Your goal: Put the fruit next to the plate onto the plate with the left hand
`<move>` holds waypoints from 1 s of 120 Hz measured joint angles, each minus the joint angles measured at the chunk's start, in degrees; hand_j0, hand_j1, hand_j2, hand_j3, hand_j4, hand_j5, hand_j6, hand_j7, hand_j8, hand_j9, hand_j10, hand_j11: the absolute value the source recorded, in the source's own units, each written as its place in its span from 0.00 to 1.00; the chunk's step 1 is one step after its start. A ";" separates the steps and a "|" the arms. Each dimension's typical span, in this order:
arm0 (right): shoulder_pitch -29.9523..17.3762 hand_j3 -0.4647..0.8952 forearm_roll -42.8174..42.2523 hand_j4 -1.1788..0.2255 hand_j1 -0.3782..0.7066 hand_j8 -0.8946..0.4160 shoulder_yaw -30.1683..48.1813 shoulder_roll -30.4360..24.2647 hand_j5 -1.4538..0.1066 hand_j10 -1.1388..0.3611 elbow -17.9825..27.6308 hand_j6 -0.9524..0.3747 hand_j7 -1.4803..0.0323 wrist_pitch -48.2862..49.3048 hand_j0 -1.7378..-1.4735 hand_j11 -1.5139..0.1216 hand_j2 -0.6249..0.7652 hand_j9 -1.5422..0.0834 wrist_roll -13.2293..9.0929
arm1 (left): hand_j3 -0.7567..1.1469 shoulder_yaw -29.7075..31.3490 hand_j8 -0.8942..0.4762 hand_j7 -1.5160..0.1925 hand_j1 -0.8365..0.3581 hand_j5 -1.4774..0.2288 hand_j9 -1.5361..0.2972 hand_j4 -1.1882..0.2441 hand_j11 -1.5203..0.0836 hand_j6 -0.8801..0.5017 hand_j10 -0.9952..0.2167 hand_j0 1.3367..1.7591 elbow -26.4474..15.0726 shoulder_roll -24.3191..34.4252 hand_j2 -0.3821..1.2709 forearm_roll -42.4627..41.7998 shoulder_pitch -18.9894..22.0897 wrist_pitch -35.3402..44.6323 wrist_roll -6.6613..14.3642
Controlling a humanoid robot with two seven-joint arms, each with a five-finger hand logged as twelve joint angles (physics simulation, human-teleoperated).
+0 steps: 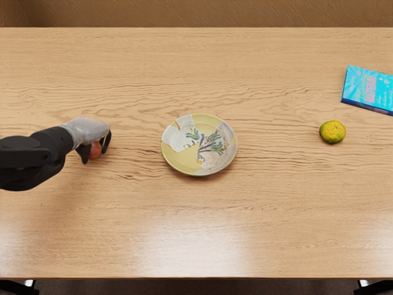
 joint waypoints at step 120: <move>0.01 0.34 0.00 0.82 0.06 0.66 0.00 0.00 0.90 0.74 0.00 0.69 0.95 0.00 0.30 0.90 0.44 0.92 -0.01 | 0.42 -0.14 0.34 0.25 0.48 0.23 0.21 0.27 0.20 0.33 0.11 0.73 -6.88 4.28 0.31 -12.03 -9.35 -4.80 0.00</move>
